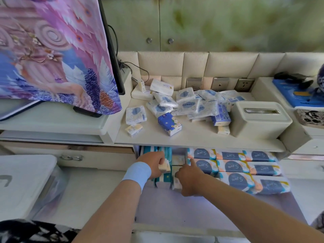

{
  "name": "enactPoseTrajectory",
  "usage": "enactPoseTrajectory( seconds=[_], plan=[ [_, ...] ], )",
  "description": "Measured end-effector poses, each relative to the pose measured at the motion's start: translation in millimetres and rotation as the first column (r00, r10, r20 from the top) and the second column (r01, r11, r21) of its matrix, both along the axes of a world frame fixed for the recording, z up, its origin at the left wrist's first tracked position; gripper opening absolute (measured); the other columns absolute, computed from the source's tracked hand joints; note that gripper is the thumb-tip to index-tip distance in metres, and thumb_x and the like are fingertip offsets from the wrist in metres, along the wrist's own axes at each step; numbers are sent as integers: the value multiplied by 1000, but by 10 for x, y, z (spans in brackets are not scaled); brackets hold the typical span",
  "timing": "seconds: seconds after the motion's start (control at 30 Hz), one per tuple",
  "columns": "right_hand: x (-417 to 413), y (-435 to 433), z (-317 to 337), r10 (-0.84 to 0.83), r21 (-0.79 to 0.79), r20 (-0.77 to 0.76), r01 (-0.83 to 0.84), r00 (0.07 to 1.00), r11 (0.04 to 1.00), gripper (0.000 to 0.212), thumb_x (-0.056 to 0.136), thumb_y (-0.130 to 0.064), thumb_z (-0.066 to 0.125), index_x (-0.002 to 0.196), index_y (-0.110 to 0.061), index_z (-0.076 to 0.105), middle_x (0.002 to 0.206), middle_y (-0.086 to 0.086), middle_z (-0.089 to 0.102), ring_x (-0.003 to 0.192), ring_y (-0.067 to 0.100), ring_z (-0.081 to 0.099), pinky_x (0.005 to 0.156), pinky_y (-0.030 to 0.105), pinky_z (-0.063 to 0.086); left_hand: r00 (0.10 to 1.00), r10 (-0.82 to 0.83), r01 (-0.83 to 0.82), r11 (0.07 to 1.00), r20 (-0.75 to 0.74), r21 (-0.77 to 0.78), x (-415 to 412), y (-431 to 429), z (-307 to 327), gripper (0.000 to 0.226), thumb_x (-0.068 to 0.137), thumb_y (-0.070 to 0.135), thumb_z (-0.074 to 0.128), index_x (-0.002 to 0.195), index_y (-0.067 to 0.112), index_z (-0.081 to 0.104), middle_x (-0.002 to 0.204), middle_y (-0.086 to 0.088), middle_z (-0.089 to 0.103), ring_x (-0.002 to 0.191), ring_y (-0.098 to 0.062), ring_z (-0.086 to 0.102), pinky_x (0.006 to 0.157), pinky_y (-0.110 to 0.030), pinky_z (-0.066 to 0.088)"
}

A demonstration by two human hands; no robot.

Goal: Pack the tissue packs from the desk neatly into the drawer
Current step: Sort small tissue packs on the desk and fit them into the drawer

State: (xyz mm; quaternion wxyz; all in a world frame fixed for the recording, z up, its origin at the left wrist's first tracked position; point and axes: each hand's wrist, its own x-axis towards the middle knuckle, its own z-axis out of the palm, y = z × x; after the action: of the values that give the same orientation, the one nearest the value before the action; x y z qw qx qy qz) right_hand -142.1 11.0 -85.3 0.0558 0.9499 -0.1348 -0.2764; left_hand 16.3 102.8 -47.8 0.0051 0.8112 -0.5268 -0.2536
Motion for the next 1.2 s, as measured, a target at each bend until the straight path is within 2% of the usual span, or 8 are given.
enactPoseTrajectory(
  seconds=[0.2, 0.4, 0.53, 0.63, 0.7, 0.77, 1.0, 1.2],
  plan=[
    [15, 52, -272, 162, -209, -35, -166, 986, 964, 40, 94, -32, 53, 131, -17, 58, 126, 9, 62, 124, 33, 47, 114, 69, 3, 1000, -24, 24, 999, -3, 25, 44, -76, -57, 31, 73, 10, 61, 77, 27, 35, 82, 4, 46, 67, -19, 40, 61, -33, 39],
    [-15, 36, -333, 82, -300, 133, -39, 988, 953, 40, 96, -29, 53, 131, -10, 56, 130, 18, 52, 126, 39, 41, 115, 63, 15, 999, -30, 31, 999, -16, 45, 33, -146, -15, 32, 74, 12, 65, 78, 27, 37, 86, 3, 48, 72, -19, 45, 60, -30, 39],
    [-34, -101, -213, -55, -28, 385, 71, 921, 997, 45, 86, -40, 48, 122, -13, 57, 121, 10, 54, 115, 31, 46, 107, 49, 33, 997, 21, -21, 1000, -75, -4, 23, -210, 23, 30, 76, 15, 66, 87, 27, 41, 95, 2, 51, 81, -23, 50, 62, -30, 42],
    [-27, -169, 42, -479, 424, 617, 249, 625, 871, 32, 81, -33, 51, 111, -21, 51, 112, 0, 53, 100, 21, 50, 88, 35, 45, 986, 65, -76, 994, -151, -73, -16, -264, 37, 37, 75, 19, 71, 94, 28, 41, 103, 1, 53, 85, -23, 55, 60, -28, 42],
    [-32, -236, 166, -716, 721, 440, 262, 542, 641, 42, 81, -24, 64, 116, -28, 42, 116, -4, 51, 94, 14, 53, 74, 25, 46, 983, 65, -82, 992, -174, -94, -66, -301, 41, 42, 74, 24, 76, 97, 29, 41, 102, 2, 55, 86, -21, 57, 63, -28, 46],
    [-69, -325, 216, -715, 797, 270, 266, 645, 542, 56, 79, -23, 71, 122, -37, 37, 120, -8, 55, 98, 12, 57, 73, 22, 48, 981, 51, -75, 990, -188, -119, -152, -337, 56, 45, 72, 27, 79, 98, 29, 43, 101, 4, 56, 88, -20, 58, 70, -30, 48],
    [-350, -413, 107, -347, 310, 491, 212, 799, 927, 70, 76, -57, 68, 134, -29, 42, 132, -2, 54, 124, 21, 47, 109, 41, 32, 992, -102, 98, 993, -68, -65, -486, -435, -20, 26, 77, 22, 67, 90, 27, 45, 96, 1, 58, 87, -25, 58, 74, -37, 49],
    [-636, -556, -147, -161, 60, 287, 150, 944, 987, 113, 75, -64, 67, 157, -18, 4, 163, 6, 5, 149, 30, 4, 121, 57, 9, 916, -338, 337, 941, 215, 39, -490, -515, -97, 21, 79, 17, 64, 91, 22, 48, 101, -3, 58, 93, -25, 48, 74, -29, 31]
  ],
)
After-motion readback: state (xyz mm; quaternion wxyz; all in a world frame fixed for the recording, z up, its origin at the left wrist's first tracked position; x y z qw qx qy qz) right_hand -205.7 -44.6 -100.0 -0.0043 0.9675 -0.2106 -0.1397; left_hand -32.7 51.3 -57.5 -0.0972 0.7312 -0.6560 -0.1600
